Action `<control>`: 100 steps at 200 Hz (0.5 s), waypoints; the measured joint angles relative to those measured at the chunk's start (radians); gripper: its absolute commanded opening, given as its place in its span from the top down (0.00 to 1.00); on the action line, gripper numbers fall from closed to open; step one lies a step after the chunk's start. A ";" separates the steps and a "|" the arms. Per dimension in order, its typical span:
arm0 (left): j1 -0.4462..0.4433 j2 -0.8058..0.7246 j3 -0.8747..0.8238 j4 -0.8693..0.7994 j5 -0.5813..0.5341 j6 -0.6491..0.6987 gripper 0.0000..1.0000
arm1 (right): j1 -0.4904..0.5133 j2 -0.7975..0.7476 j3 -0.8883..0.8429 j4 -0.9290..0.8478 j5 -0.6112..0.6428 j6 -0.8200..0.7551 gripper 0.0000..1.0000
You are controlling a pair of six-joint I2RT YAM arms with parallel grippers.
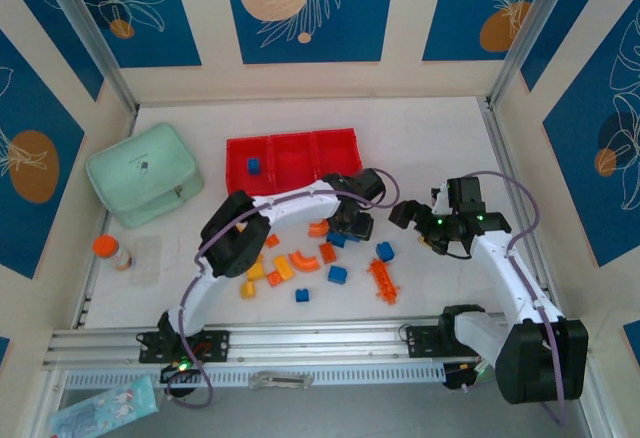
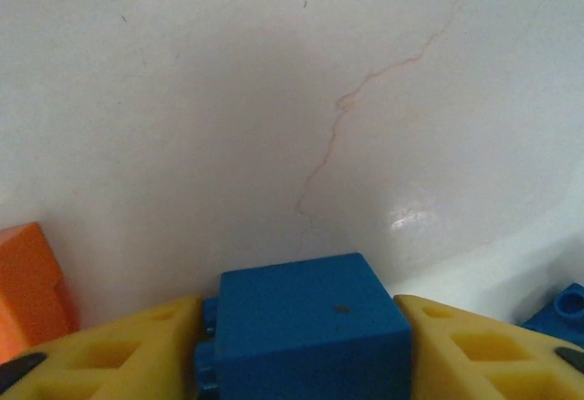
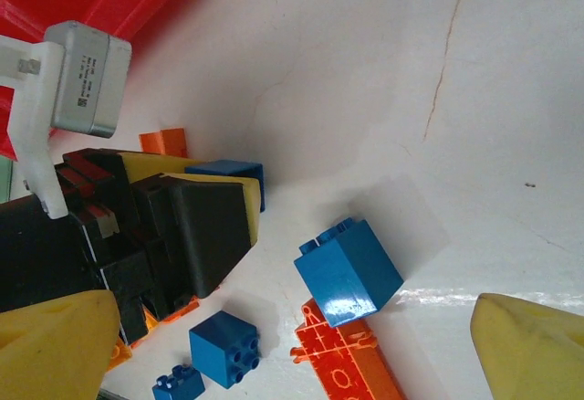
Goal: Sort the legos into containers by color
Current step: Pick up the lego from the center of the table.
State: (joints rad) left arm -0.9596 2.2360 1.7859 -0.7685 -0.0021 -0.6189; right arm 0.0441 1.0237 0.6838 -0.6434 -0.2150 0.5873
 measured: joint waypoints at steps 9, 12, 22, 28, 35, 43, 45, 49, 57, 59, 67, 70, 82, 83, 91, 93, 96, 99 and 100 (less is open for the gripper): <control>0.000 0.000 0.002 -0.003 0.000 0.000 0.54 | 0.000 0.000 0.000 0.000 0.000 0.000 0.01; 0.000 0.000 0.003 -0.003 0.000 -0.002 0.55 | 0.000 0.000 0.000 0.000 -0.001 0.000 0.01; 0.000 0.000 0.006 -0.002 -0.001 0.005 0.58 | 0.000 0.000 0.000 0.001 -0.003 0.000 0.01; 0.000 0.000 0.007 -0.002 -0.002 0.005 0.60 | 0.000 0.000 0.000 0.001 -0.003 0.000 0.01; 0.000 0.000 0.007 -0.002 -0.002 0.009 0.62 | 0.000 0.000 0.000 0.003 -0.005 0.000 0.01; 0.000 0.000 0.008 -0.003 -0.002 0.006 0.64 | 0.000 0.000 0.000 0.003 -0.007 0.000 0.01; 0.000 0.000 0.008 -0.003 -0.002 0.008 0.64 | 0.000 0.000 0.000 0.003 -0.008 0.000 0.01; 0.000 0.000 0.009 -0.003 -0.002 0.007 0.65 | 0.000 0.000 0.000 0.003 -0.010 0.000 0.01; 0.000 0.000 0.010 -0.003 -0.002 0.008 0.65 | 0.000 0.000 0.000 0.003 -0.014 0.000 0.01; 0.000 0.000 0.011 -0.003 -0.002 0.008 0.65 | 0.000 0.000 0.000 0.003 -0.015 -0.001 0.01; 0.000 0.000 0.011 -0.002 -0.002 0.008 0.66 | 0.000 0.000 0.000 0.003 -0.019 -0.003 0.01; 0.000 0.000 0.011 -0.002 -0.002 0.008 0.66 | 0.001 0.000 0.000 0.003 -0.021 -0.003 0.01; 0.000 0.000 0.011 -0.002 -0.002 0.008 0.67 | 0.005 0.000 0.000 0.003 -0.022 -0.004 0.01; 0.000 0.000 0.011 -0.002 -0.002 0.008 0.67 | 0.005 0.000 0.000 0.003 -0.022 -0.004 0.01; 0.000 -0.001 0.011 0.000 -0.002 0.009 0.68 | 0.009 0.000 0.000 0.003 -0.022 -0.004 0.01; 0.000 -0.002 0.011 0.000 -0.002 0.010 0.68 | 0.010 0.000 0.000 0.003 -0.022 -0.004 0.01; 0.000 -0.002 0.011 0.001 -0.002 0.010 0.69 | 0.012 0.000 0.000 0.003 -0.022 -0.004 0.01; 0.000 -0.003 0.011 0.002 -0.002 0.010 0.69 | 0.014 0.000 0.000 0.003 -0.022 -0.004 0.01; 0.000 -0.004 0.011 0.002 -0.002 0.011 0.69 | 0.015 0.000 0.000 0.003 -0.022 -0.004 0.01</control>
State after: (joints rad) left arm -0.9600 2.2322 1.7973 -0.7670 -0.0040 -0.6083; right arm 0.0589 1.0237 0.6842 -0.6407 -0.2367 0.5831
